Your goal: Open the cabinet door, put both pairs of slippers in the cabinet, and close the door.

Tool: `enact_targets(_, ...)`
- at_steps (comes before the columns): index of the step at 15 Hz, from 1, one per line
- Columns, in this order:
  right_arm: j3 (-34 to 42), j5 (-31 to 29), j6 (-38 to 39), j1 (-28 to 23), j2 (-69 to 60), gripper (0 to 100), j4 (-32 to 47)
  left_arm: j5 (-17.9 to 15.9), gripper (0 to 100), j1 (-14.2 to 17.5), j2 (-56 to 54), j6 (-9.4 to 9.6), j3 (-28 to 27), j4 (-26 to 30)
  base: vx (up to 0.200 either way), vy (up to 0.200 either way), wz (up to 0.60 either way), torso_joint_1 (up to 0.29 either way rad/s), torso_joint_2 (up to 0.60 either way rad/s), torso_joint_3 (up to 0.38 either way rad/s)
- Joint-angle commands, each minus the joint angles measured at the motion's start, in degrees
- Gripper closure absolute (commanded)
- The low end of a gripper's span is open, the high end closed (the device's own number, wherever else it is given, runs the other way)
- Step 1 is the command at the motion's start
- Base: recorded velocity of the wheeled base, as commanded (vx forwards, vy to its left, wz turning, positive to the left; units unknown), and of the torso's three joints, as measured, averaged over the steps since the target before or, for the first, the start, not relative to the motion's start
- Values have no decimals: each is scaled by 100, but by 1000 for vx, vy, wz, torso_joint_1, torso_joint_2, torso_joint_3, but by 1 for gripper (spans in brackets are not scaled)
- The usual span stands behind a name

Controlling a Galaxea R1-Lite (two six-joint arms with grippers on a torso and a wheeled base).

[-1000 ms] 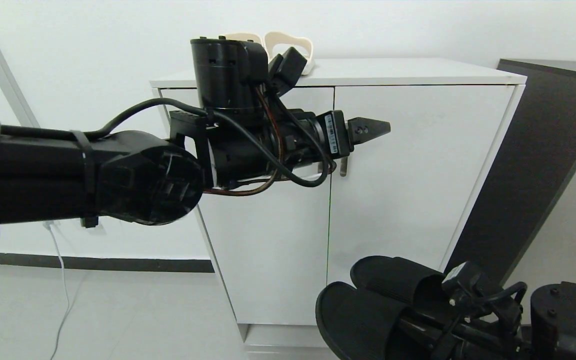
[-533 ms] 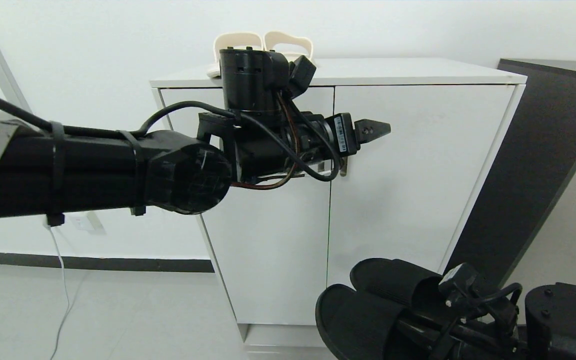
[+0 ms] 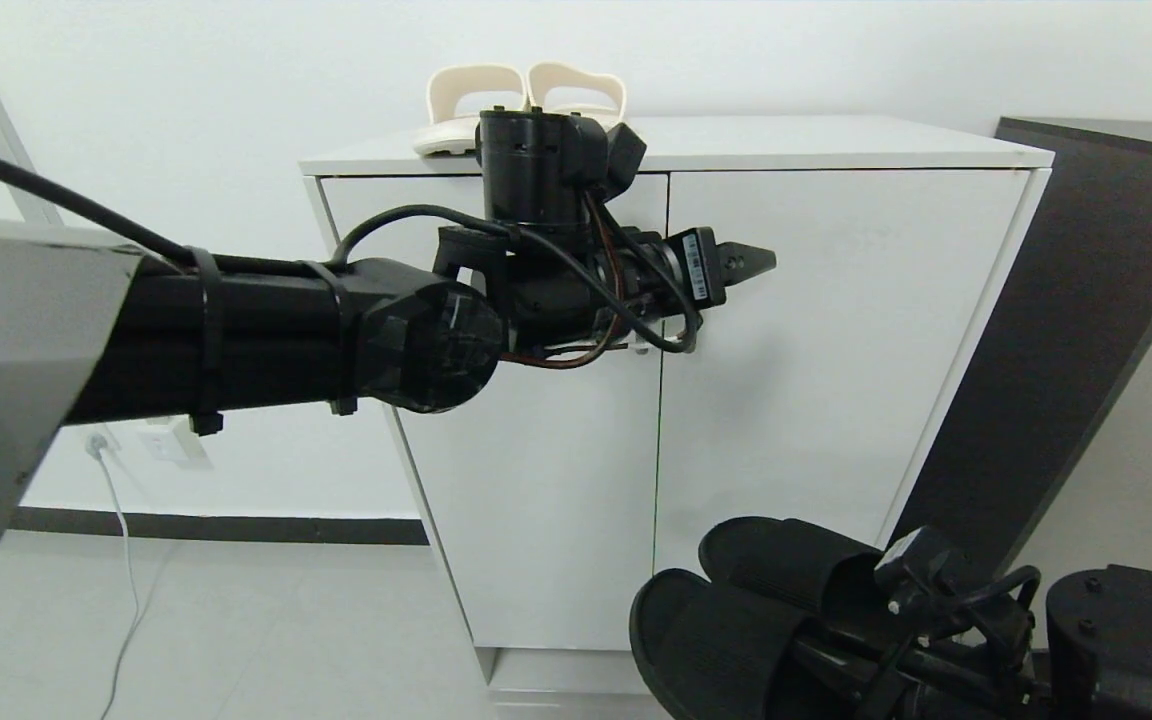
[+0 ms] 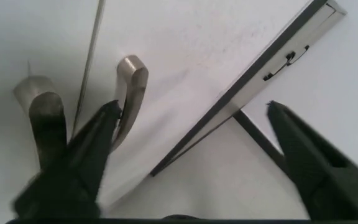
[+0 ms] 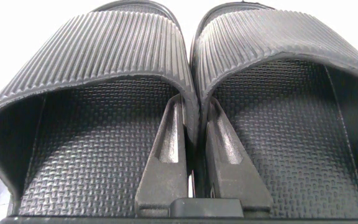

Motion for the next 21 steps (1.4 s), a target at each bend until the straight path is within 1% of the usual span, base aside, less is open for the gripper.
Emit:
enact_targets(1,-1,-2,-5,5,16,100,-2,-16,100,-4,1,-34,-17,-12,0,0,0,0,0,0)
enact_targets(2,-1,-2,-5,5,7,100,-2,-34,100,-4,1,-43,-17,-12,0,0,0,0,0,0)
enact_targets(4,7,7,-5,5,7,100,-2,-34,100,-4,-16,-148,-8,-12,0,0,0,0,0,0)
enact_targets(6,7,7,-5,14,7,100,-2,-34,100,-4,-60,-166,71,-12,0,0,0,0,0,0)
enact_targets(7,25,24,-5,41,-11,100,7,-34,100,5,-157,-166,212,-12,0,0,0,0,0,0)
enact_targets(11,271,552,-32,146,-169,100,-2,-7,100,-4,-728,-157,941,-65,0,0,0,0,0,0)
enact_targets(17,350,596,-32,243,-169,100,-2,1,100,-4,-1475,-131,1758,-83,0,0,0,0,0,0)
enact_targets(19,350,596,-32,252,-169,100,-2,1,100,-4,-1704,-131,2031,-188,0,0,0,0,0,0)
enact_targets(20,350,596,-32,252,-160,100,-2,1,100,22,-1730,-148,2057,-197,0,0,0,0,0,0)
enact_targets(21,350,596,-32,252,-160,100,-2,-34,100,136,-1704,-157,2048,-197,0,0,0,0,0,0)
